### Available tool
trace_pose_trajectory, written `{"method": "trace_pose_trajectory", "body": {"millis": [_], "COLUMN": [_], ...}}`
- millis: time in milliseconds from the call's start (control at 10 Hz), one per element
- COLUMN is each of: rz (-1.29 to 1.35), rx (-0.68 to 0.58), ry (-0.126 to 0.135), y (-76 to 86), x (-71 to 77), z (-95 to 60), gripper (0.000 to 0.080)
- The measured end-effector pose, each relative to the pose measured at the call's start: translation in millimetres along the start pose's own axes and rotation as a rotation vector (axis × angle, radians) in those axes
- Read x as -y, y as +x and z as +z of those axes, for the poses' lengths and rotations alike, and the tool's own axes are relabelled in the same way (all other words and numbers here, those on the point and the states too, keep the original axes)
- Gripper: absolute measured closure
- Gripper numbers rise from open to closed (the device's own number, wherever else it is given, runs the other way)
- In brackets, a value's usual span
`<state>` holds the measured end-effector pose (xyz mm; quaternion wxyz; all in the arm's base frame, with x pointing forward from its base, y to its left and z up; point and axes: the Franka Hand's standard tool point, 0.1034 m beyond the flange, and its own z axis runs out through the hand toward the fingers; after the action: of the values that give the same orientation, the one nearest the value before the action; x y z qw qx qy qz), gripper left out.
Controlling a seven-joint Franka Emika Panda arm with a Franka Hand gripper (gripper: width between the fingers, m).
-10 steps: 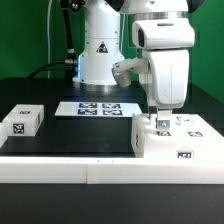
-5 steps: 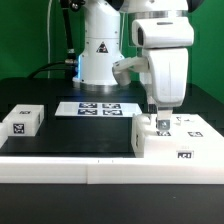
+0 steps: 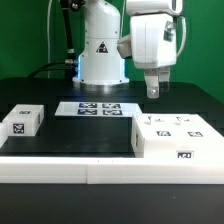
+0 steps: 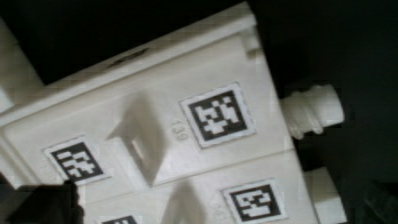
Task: Assemble cabinet
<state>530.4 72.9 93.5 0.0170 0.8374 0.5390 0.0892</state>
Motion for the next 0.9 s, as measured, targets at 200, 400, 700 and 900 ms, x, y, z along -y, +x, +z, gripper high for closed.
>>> {"method": "trace_pose_trajectory", "body": {"millis": [200,400,700,900], "rz": [0.016,0.072,0.462,0.713], "rx": [-0.001,-0.002,-0.066,-0.086], "ry": [0.003,0.005,-0.027,-0.02], "y": [-0.2,-0.2,-16.7,-17.9], "x": [0.2,0.6,4.5,16.6], "z": [0.9,1.3,4.2,8.2], "gripper": [0.0002,0.0002,0.0002,0.0002]}}
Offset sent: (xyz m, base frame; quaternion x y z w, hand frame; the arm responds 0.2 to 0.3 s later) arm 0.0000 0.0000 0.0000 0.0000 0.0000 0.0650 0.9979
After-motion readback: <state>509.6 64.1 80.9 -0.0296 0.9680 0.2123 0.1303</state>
